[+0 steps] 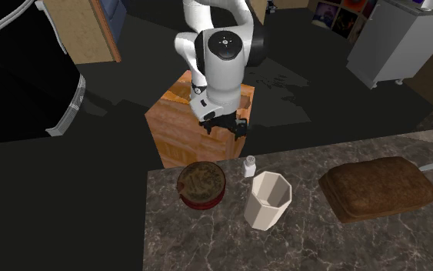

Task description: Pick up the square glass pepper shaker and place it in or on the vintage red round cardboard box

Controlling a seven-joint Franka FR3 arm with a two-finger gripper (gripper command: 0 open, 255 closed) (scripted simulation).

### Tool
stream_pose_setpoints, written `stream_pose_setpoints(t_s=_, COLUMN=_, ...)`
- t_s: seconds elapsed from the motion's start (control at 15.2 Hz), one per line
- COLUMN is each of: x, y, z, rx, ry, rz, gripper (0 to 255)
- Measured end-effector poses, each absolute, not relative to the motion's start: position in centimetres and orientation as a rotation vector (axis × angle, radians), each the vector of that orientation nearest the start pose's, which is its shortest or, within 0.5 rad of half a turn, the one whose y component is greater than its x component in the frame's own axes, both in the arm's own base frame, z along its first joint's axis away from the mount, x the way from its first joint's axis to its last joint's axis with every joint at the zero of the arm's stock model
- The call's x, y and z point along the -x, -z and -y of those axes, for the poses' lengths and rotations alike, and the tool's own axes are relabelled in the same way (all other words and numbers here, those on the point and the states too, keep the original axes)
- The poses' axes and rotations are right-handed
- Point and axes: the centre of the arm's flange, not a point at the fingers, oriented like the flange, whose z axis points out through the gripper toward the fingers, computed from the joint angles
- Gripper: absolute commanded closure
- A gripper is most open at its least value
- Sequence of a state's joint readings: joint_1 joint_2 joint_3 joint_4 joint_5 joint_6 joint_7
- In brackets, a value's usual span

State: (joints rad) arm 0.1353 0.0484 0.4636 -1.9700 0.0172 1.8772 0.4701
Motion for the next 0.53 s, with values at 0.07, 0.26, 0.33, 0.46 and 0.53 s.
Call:
stream_pose_setpoints(t_s=0.07, x=-45.8, y=-43.2, z=-32.1, rx=3.166, ry=-0.223, rz=0.199, gripper=0)
stream_pose_setpoints(t_s=0.26, x=-47.0, y=-41.1, z=-35.6, rx=3.170, ry=-0.240, rz=0.211, gripper=0)
stream_pose_setpoints(t_s=0.33, x=-47.5, y=-40.5, z=-36.6, rx=3.171, ry=-0.247, rz=0.215, gripper=0)
stream_pose_setpoints(t_s=0.46, x=-48.2, y=-39.4, z=-38.9, rx=3.174, ry=-0.259, rz=0.222, gripper=0)
stream_pose_setpoints(t_s=0.53, x=-48.5, y=-38.6, z=-40.1, rx=3.175, ry=-0.265, rz=0.227, gripper=0)
